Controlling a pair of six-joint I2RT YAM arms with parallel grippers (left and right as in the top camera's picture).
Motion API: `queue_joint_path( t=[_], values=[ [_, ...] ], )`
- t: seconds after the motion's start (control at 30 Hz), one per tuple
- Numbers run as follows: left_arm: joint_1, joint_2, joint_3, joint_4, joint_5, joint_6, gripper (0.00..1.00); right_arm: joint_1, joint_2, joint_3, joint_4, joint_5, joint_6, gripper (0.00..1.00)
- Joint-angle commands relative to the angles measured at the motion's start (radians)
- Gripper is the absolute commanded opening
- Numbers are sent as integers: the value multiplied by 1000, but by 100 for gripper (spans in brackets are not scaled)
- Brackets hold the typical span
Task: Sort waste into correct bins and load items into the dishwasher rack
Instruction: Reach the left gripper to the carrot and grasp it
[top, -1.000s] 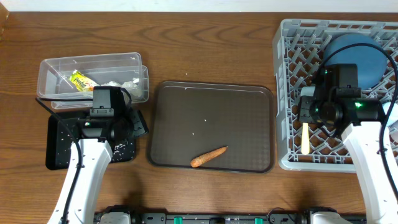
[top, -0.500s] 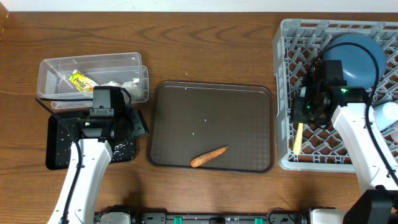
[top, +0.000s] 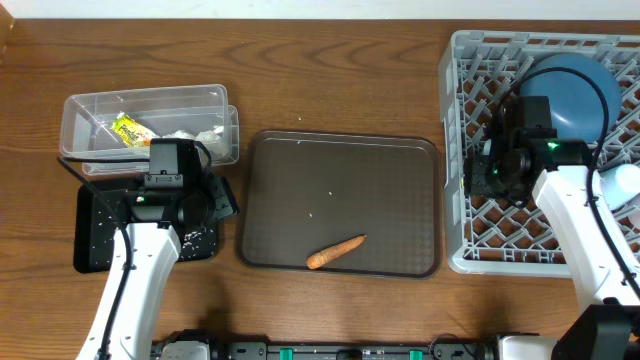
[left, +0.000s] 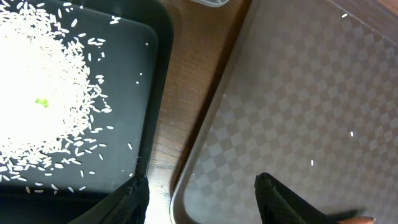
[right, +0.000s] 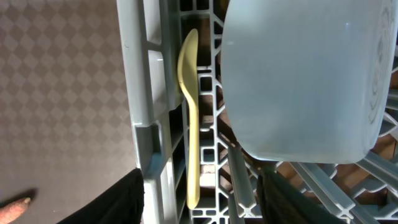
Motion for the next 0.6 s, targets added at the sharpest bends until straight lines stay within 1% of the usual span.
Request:
queue_joint_path(
  t=[0.0,0.1,0.17,0.2,0.27,0.3,0.33,0.47,0.5,0.57],
  values=[
    [3,2,5,-4,-12,5,57,12,-4,10,2,-29,-5,60],
    [0,2,5,-3,-12,6,57,12,-29,14,2,-71,-5,62],
    [-13,2,5,1,-9,34,57,10,-54,21,2,-72,-6,64],
    [-24,2,5,4,-8,51,57,6,-70,25,3,-70,-6,66],
    [-62,2,5,9,-8,75,57,-7,-105,35,8,-68,-6,75],
    [-89,2,6,13,-8,99,57,-16,-121,39,12,-68,-6,83],
    [-121,2,6,20,-8,124,57,-25,-137,41,18,-68,-6,87],
    [-265,3,6,56,-9,203,58,-51,-173,42,17,-68,-6,99],
    [-300,5,6,67,-9,220,62,-54,-173,42,13,-68,-6,99],
    [-377,12,6,89,-9,269,66,-58,-171,41,2,-68,-13,99]
  ],
)
